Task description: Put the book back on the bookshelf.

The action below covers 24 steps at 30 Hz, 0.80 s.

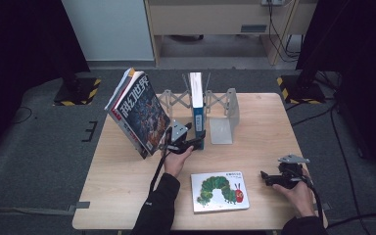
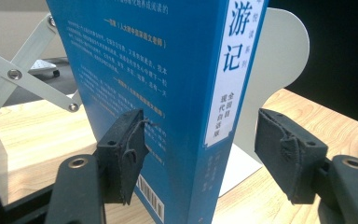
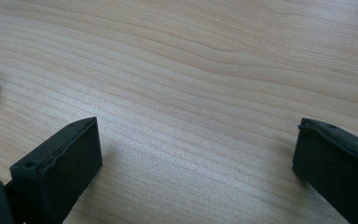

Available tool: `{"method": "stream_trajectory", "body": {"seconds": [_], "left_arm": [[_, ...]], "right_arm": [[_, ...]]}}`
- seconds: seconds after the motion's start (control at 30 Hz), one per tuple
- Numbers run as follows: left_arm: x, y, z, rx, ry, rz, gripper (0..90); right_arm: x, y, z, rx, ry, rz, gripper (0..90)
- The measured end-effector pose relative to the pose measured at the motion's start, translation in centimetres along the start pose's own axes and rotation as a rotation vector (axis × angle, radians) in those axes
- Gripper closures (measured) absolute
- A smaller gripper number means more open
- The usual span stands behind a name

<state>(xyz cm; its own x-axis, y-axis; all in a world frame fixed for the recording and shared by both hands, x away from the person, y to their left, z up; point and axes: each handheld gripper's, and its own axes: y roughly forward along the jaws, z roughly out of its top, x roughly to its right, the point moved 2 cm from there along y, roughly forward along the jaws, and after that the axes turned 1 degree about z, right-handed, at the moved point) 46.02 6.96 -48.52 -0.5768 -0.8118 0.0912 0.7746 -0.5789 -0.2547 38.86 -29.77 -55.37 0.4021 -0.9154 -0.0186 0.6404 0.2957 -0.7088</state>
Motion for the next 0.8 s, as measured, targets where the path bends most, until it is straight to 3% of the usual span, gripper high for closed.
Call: {"method": "stream_trajectory", "body": {"seconds": [0.27, 0.43, 0.6, 0.8], "left_arm": [[0.4, 0.4, 1.0, 0.021, 0.005, 0.006, 33.2], [0.6, 1.0, 1.6, 0.021, 0.004, 0.061, 33.2], [0.9, 2.0, 0.9, -0.009, -0.003, 0.112, 32.6], [0.9, 2.9, -0.9, -0.047, -0.025, 0.123, 32.9]], "right_arm": [[0.0, 0.0, 0.0, 0.0, -0.001, 0.0, 1.5], [0.0, 0.0, 0.0, 0.0, -0.001, -0.001, 1.6], [0.0, 0.0, 0.0, 0.001, -0.001, -0.001, 1.7], [0.0, 0.0, 0.0, 0.001, 0.0, -0.001, 1.7]]}}
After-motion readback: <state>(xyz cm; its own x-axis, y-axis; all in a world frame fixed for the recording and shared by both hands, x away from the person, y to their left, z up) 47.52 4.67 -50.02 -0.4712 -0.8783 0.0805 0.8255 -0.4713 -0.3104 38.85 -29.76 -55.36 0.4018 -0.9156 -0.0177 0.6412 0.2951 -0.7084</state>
